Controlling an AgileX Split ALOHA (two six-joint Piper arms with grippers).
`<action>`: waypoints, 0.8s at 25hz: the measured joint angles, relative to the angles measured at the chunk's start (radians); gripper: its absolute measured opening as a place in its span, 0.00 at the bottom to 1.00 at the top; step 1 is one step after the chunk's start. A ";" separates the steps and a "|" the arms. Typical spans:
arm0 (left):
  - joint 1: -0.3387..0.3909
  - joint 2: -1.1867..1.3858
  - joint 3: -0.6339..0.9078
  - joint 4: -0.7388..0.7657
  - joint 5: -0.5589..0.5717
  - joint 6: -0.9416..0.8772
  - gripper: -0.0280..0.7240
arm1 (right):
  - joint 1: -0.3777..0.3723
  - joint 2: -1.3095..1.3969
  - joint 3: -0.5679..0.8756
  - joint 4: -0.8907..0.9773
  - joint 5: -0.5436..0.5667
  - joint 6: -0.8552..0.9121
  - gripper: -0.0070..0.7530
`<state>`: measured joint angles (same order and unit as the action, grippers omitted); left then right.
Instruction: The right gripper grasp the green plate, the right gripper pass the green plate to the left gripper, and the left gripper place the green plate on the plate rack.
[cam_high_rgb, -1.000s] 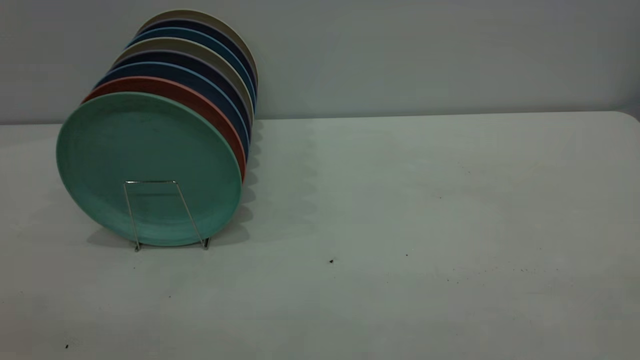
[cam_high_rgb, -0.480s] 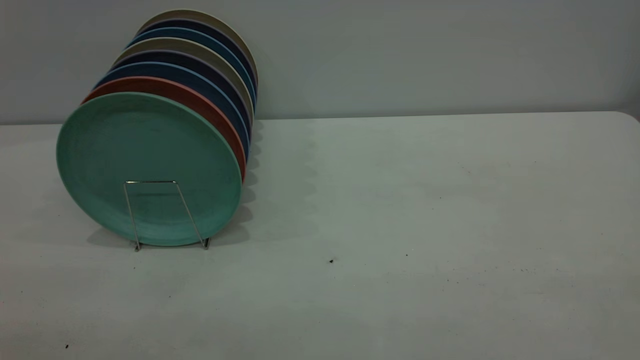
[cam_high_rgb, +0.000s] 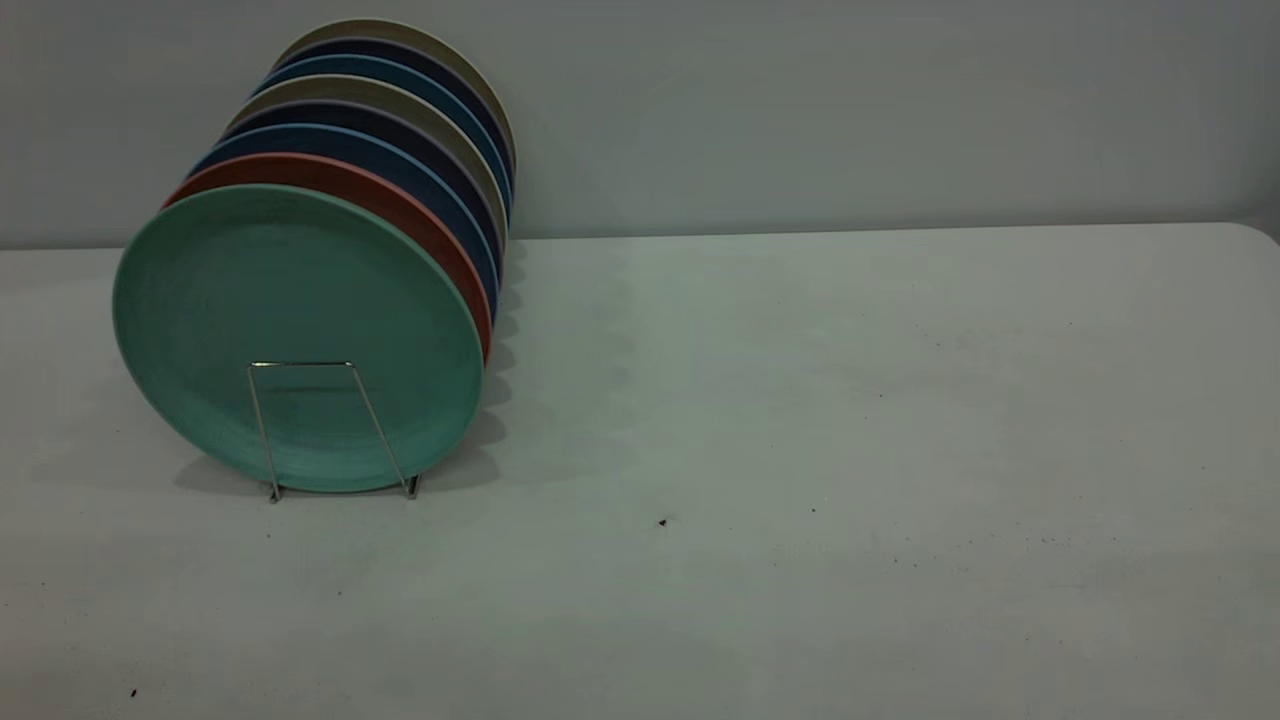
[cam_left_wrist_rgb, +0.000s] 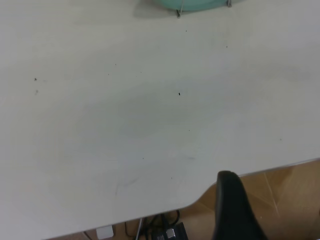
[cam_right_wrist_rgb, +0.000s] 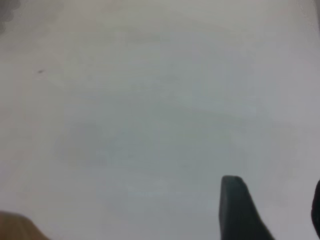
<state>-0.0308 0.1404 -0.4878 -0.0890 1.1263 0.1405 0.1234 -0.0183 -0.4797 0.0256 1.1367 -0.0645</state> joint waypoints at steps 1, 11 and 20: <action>0.000 -0.002 0.000 0.000 0.000 0.000 0.63 | -0.013 0.000 0.000 0.000 0.000 0.000 0.50; 0.079 -0.159 0.000 -0.001 0.013 0.000 0.63 | -0.048 0.000 0.000 0.002 0.000 0.002 0.50; 0.079 -0.162 0.000 -0.001 0.013 0.000 0.63 | -0.048 0.000 0.000 0.003 0.000 0.003 0.50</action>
<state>0.0477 -0.0220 -0.4878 -0.0899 1.1390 0.1405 0.0756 -0.0183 -0.4797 0.0286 1.1367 -0.0618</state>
